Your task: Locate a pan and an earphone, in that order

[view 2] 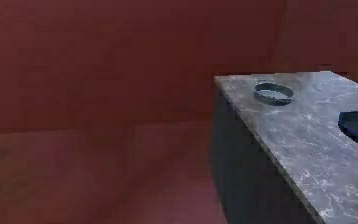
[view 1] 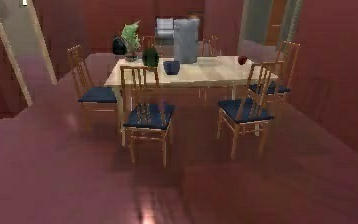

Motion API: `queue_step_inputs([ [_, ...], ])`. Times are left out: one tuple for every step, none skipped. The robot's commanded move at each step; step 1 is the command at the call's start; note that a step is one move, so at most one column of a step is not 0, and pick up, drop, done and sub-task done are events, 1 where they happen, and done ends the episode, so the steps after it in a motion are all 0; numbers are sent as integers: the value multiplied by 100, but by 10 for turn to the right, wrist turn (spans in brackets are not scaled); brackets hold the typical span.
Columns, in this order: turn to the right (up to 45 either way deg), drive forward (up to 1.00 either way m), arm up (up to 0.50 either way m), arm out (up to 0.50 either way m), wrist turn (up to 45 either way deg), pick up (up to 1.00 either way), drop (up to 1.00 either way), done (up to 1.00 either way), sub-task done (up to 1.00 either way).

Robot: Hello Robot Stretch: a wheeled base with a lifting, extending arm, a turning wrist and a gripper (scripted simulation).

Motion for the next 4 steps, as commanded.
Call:
queue_step_inputs([
  [-390, 0, 0, 0, 0, 0, 0, 0, 0],
  [0, 100, 0, 0, 0, 0, 0, 0, 0],
  [0, 100, 0, 0, 0, 0, 0, 0, 0],
  [-30, 0, 0, 0, 0, 0, 0, 0, 0],
])
